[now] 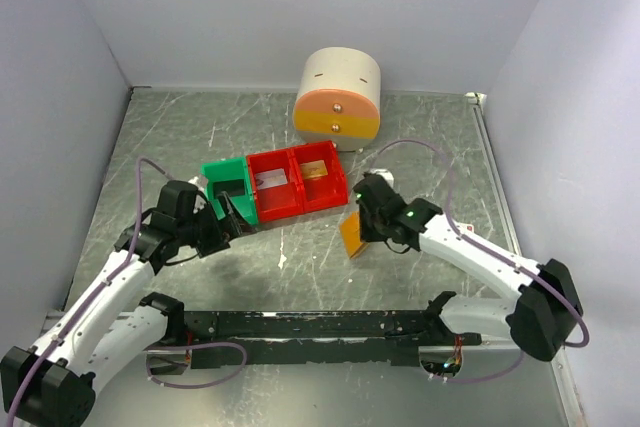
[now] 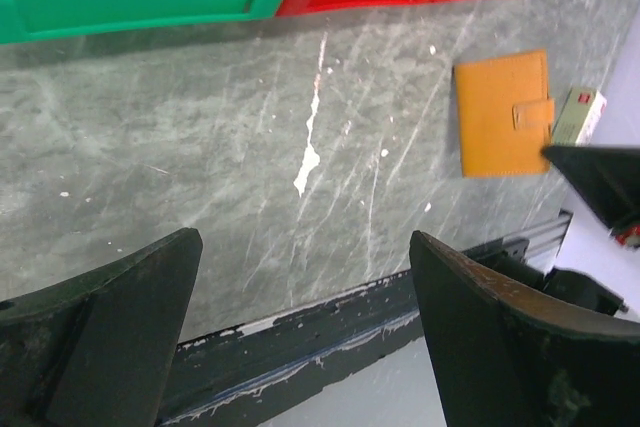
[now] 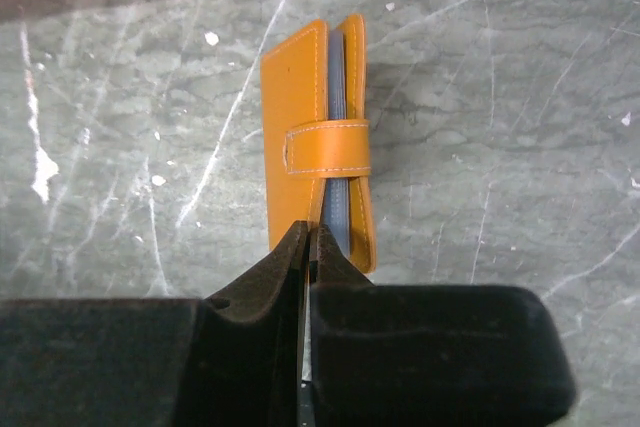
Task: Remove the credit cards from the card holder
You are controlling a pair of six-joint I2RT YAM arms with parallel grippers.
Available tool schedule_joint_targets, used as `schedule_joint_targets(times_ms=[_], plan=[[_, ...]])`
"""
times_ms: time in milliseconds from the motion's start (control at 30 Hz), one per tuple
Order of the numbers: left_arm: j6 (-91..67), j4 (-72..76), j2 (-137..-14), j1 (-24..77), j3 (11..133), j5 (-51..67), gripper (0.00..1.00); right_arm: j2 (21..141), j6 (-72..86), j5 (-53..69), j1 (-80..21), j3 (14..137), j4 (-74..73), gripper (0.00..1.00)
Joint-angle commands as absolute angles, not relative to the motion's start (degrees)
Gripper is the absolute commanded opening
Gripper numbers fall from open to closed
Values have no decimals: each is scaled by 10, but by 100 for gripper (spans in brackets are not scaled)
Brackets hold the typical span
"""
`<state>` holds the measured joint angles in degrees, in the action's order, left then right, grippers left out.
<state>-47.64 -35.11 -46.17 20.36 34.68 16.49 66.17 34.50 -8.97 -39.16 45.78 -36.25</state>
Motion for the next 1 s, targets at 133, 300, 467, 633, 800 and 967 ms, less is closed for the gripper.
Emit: schedule_joint_targets(times_ms=[133, 300, 467, 633, 800, 967], plan=[[-541, -369, -446, 207, 354, 60, 97, 749, 411, -297, -567, 524, -450, 0], [-550, -419, -435, 207, 376, 15, 97, 808, 439, -388, -658, 569, -504, 0], [-624, -519, -387, 207, 413, -100, 97, 840, 322, -325, -727, 553, -386, 0], [-661, -582, -320, 207, 458, -180, 97, 866, 292, -241, -757, 543, -315, 2], [-666, -592, -296, 207, 457, -174, 97, 839, 271, -114, -758, 544, -212, 21], [-609, -510, -303, 207, 422, -65, 97, 779, 284, -148, -752, 538, -190, 38]])
